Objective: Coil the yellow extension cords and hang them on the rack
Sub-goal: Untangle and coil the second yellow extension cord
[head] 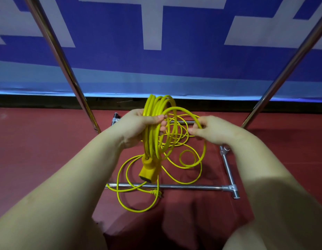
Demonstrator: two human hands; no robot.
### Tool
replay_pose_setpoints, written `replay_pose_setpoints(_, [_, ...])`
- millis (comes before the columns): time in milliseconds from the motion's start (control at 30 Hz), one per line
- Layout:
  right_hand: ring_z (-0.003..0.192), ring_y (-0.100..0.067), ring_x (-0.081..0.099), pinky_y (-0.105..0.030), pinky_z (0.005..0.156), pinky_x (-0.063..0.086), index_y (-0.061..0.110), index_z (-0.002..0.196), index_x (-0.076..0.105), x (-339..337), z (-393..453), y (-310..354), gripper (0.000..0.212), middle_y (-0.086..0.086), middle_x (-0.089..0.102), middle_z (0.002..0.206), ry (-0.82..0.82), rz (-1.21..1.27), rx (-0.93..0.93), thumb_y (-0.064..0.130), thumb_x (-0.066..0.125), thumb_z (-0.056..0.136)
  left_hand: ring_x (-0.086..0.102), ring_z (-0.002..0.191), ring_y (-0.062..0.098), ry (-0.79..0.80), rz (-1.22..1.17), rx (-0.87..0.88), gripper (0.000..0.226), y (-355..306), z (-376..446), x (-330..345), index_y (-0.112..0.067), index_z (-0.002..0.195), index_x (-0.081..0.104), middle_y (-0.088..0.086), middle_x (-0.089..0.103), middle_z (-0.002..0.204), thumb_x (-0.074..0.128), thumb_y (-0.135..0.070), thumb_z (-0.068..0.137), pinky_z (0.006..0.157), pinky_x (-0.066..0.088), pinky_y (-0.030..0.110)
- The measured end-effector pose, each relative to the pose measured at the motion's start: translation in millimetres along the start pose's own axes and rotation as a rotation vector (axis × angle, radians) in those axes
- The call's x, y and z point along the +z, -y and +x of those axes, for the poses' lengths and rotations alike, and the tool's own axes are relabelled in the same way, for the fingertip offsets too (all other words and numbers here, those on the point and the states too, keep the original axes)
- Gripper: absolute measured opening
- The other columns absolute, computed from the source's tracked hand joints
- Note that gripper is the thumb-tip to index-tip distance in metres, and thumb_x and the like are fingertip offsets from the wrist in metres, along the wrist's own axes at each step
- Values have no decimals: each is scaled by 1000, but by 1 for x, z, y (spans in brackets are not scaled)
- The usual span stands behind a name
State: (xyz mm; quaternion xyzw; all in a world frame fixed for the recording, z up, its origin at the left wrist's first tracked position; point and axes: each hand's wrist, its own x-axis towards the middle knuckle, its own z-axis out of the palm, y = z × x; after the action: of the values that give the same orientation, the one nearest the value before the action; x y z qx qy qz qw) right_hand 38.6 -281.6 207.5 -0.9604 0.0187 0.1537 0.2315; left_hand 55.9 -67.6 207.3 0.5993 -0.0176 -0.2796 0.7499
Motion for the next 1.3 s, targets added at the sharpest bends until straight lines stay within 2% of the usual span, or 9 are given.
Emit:
replay_pose_setpoints(167, [78,-20,67,-28,65,48,18,86,52,8,-2,-4,8,-6,67,85,179,0,91,20,52,94,64,57,10,-212,-140,119,11,-4,5,-10,-6,86,61,-1,66,61,52,-5,93,57,56,24])
replay_pose_setpoints(300, [55,-11,68,-20,49,54,12,88,54,0,-7,12,8,-10,65,72,152,697,109,14,51,96,68,60,9,-291,-46,150,8,-2,7,-11,-8,88,62,-1,70,64,56,-6,92,52,56,25])
replay_pose_setpoints(400, [56,-12,69,-18,48,53,12,85,53,-10,-11,23,10,-6,66,64,87,1159,111,14,51,95,68,62,9,-246,82,133,5,2,5,-8,-10,87,62,-1,69,67,58,-8,91,54,57,27])
replay_pose_setpoints(533, [54,-12,69,-19,45,52,12,83,53,-15,-12,31,14,-2,65,52,30,1440,155,15,48,96,61,57,12,-211,194,116,6,7,5,-4,-9,84,59,0,63,63,60,-7,90,52,53,26])
replay_pose_setpoints(800, [41,-7,61,-18,44,51,11,84,54,-17,-10,30,14,-2,56,56,-94,1230,179,14,47,96,45,40,9,-242,355,136,23,14,6,6,-15,70,54,-2,50,48,70,-23,84,39,37,17])
replay_pose_setpoints(967, [31,-5,50,-13,38,44,12,85,57,-21,-8,24,12,2,50,44,-166,1109,229,14,50,94,58,56,11,-204,224,111,15,15,7,5,-13,78,60,-1,64,62,63,-22,90,52,49,20])
replay_pose_setpoints(1067, [34,-4,53,-14,39,46,12,83,57,-21,-8,24,16,5,50,39,-111,1229,230,18,49,96,70,74,13,-151,149,95,8,15,7,6,-11,88,64,2,74,80,60,-17,90,64,56,25])
replay_pose_setpoints(1200, [38,-2,57,-15,40,48,12,79,54,-19,-4,28,20,5,54,39,-116,1490,237,21,50,96,64,81,22,-68,240,76,12,17,4,6,-9,92,67,9,70,89,63,-20,88,83,52,44])
replay_pose_setpoints(1300, [39,-2,59,-16,40,48,11,77,53,-17,-2,28,19,4,56,40,-164,1653,270,19,52,95,65,82,21,28,217,56,9,21,2,11,-12,94,67,8,73,90,63,-15,86,83,54,38])
